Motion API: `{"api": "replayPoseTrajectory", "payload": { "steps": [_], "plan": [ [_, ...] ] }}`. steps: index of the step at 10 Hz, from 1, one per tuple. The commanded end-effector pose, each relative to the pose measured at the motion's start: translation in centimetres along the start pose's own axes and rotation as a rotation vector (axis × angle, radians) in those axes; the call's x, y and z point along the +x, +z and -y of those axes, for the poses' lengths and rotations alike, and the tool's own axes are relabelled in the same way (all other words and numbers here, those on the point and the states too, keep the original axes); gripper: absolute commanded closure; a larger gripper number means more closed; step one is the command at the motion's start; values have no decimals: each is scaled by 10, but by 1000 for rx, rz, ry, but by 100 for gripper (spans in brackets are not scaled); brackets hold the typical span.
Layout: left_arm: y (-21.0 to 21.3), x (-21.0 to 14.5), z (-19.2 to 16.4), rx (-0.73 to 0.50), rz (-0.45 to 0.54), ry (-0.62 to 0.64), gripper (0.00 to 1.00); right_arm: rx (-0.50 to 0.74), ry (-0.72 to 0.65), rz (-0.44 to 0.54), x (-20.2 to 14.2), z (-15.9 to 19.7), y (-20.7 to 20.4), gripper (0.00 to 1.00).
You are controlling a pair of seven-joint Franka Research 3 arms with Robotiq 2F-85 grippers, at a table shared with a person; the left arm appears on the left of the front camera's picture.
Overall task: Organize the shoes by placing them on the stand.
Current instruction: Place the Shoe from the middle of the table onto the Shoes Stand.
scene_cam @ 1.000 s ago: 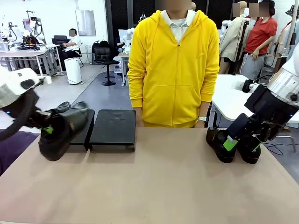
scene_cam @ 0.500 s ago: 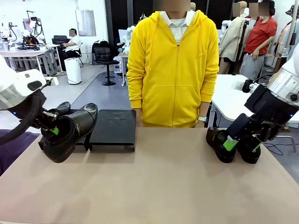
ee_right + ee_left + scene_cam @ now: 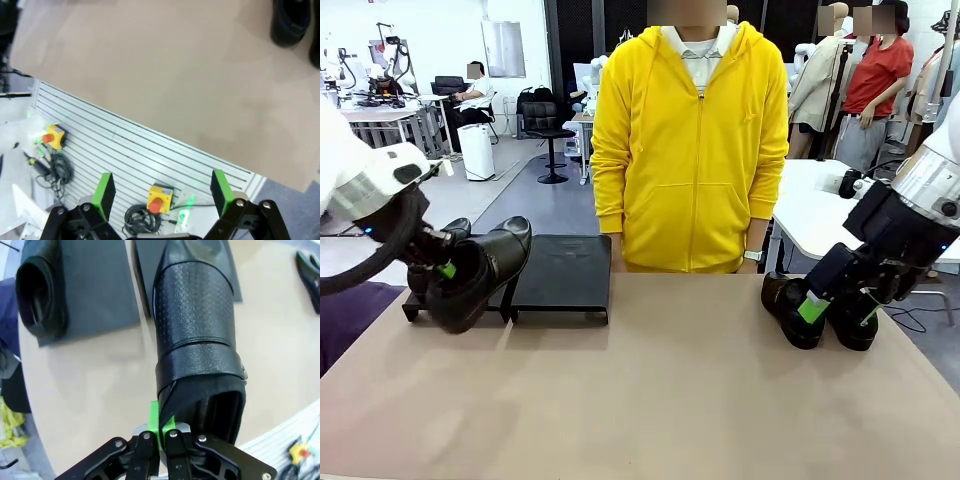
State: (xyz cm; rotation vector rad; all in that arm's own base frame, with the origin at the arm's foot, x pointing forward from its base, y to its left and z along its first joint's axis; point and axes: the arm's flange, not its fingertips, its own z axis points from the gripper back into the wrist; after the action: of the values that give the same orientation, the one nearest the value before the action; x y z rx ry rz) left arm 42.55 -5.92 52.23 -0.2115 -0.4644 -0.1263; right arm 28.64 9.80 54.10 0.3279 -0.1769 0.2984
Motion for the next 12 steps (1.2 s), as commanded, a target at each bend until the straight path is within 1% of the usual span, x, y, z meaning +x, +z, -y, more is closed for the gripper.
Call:
{"api": "replayPoseTrajectory", "payload": {
  "steps": [1, 2, 3, 4, 5, 8, 9, 10, 12],
  "plan": [
    [-40, 88, -20, -71, 53, 92, 100, 29, 12, 2, 1, 1, 0, 0],
    [-70, 121, -34, -105, 67, 143, 100, 29, 12, 2, 1, 1, 0, 0],
    [-90, 141, -45, -69, 89, 194, 100, 29, 12, 2, 1, 1, 0, 0],
    [-103, 153, -55, -47, 106, 225, 100, 29, 12, 2, 1, 1, 0, 0],
    [-109, 159, -64, -29, 96, 237, 100, 29, 12, 2, 1, 1, 0, 0],
    [-109, 157, -85, -5, 56, 255, 100, 29, 12, 2, 1, 1, 0, 0],
    [-109, 154, -89, 5, 38, 248, 100, 29, 12, 2, 1, 1, 0, 0],
    [-111, 150, -91, 27, 9, 214, 100, 29, 12, 2, 1, 1, 0, 0],
    [-115, 143, -91, 46, -1, 196, 100, 29, 12, 2, 1, 1, 0, 0]
  ]
}}
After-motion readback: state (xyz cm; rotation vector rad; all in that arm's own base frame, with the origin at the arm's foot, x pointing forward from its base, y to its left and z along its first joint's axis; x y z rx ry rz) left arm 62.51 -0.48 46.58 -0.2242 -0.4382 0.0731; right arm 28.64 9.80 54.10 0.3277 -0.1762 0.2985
